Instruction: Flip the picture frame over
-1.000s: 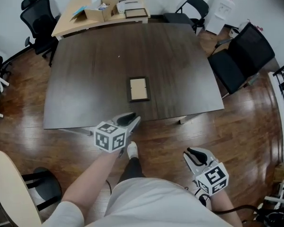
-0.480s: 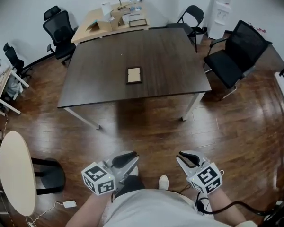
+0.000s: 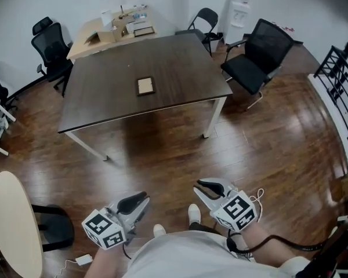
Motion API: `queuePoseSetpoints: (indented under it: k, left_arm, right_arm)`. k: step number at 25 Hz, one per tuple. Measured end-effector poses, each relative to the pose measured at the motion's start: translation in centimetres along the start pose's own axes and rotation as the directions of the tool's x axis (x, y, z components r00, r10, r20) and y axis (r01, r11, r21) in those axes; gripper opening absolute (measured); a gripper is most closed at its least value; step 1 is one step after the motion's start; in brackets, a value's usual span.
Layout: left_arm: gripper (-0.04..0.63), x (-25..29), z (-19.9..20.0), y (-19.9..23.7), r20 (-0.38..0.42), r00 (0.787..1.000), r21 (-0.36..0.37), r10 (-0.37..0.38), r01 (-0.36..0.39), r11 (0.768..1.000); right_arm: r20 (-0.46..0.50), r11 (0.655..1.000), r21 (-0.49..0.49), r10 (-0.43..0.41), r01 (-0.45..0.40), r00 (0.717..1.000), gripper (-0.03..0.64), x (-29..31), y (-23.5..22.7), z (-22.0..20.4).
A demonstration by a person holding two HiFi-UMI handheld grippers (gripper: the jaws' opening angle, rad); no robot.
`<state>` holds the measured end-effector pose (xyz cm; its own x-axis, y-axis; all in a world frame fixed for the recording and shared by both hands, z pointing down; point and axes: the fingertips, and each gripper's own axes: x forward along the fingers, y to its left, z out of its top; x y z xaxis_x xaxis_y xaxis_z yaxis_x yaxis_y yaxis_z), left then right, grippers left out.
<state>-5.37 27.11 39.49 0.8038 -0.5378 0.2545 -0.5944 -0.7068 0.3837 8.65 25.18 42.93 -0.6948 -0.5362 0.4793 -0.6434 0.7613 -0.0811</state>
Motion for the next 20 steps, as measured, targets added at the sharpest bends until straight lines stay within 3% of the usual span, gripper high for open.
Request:
queuePoseSetpoints:
  k: [10,20]
  left_arm:
    - [0.064,-7.5,-4.0,-0.1,-0.03,0.999,-0.005,-0.02,0.02,1.0]
    - [0.064,-8.9,-5.2,-0.2,-0.034,0.998,0.009,-0.059,0.06,0.998]
  right_arm:
    - [0.005,0.999,-0.017,-0.031,0.031,0.999,0.064,0.2,9.0,0.9]
    - [-0.014,0.996,-0.045,-0.072,0.072,0.997,0.06,0.1,11.1,0.6]
